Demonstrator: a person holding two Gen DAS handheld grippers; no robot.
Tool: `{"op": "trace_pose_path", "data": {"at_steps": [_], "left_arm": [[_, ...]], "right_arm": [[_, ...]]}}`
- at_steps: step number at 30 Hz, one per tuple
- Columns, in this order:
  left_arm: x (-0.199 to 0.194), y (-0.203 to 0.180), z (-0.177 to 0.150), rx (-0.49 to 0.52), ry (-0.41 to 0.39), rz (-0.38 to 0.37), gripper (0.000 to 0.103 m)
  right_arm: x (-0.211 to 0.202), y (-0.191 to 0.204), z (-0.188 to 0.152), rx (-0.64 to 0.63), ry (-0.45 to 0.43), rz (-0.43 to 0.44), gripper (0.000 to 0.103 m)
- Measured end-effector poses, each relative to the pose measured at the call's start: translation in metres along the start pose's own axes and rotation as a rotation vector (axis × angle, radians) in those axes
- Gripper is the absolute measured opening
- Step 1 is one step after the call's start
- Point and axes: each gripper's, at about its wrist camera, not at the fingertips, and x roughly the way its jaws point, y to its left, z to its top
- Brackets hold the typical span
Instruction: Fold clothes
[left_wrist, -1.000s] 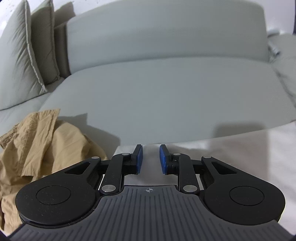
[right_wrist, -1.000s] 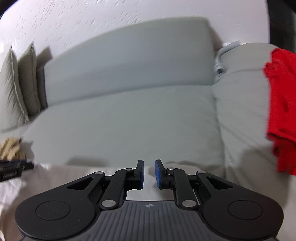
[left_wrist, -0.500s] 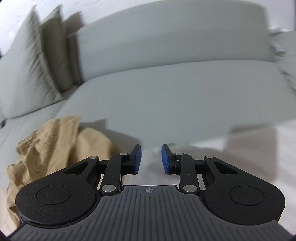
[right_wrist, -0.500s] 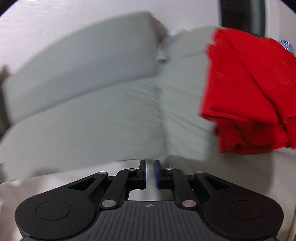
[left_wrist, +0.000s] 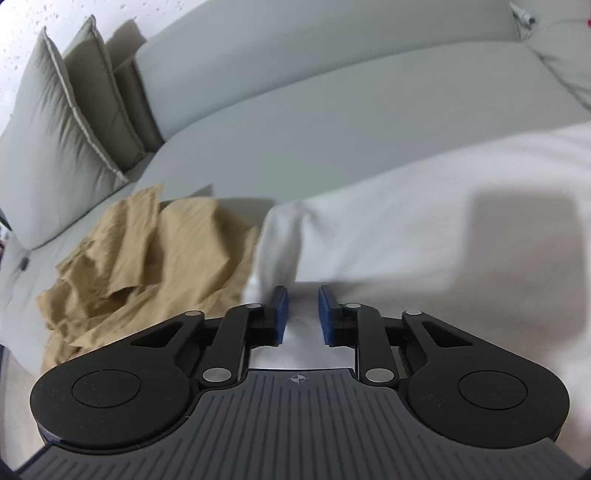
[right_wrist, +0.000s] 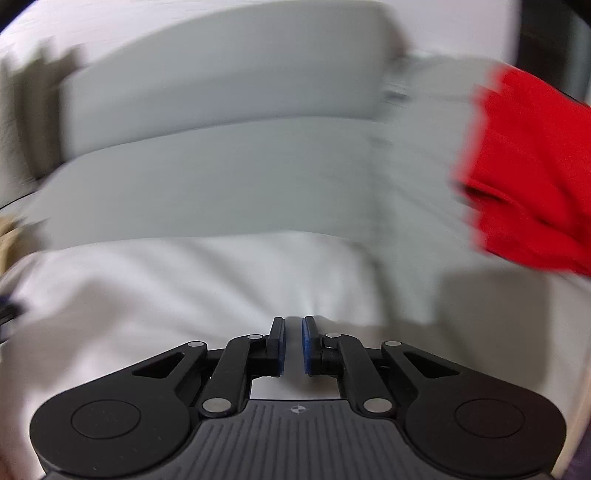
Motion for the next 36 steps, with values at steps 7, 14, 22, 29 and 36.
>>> {"op": "trace_pose_path", "data": {"at_steps": [7, 14, 22, 29, 36], "left_arm": [[-0.057, -0.002, -0.005, -0.072, -0.097, -0.084, 0.028], [-0.069, -0.055, -0.008, -0.029, -0.072, -0.227, 0.030], [-0.057, -0.031, -0.028, -0.044, 0.007, -0.148, 0.045], [-0.057, 0.012, -0.050, -0.157, 0.082, -0.074, 0.047], [-0.103, 0.016, -0.058, -0.220, -0.023, -0.187, 0.044]], "right_arm": [[-0.038, -0.001, -0.011, 0.053, -0.078, 0.075, 0.017], [-0.054, 0.072, -0.031, -0.146, -0.063, 0.299, 0.017], [-0.052, 0.064, -0.041, -0.156, -0.012, 0.092, 0.015], [-0.056, 0.020, -0.043, 0.110, 0.008, -0.068, 0.029], [-0.086, 0.033, -0.056, 0.094, -0.088, 0.067, 0.024]]}}
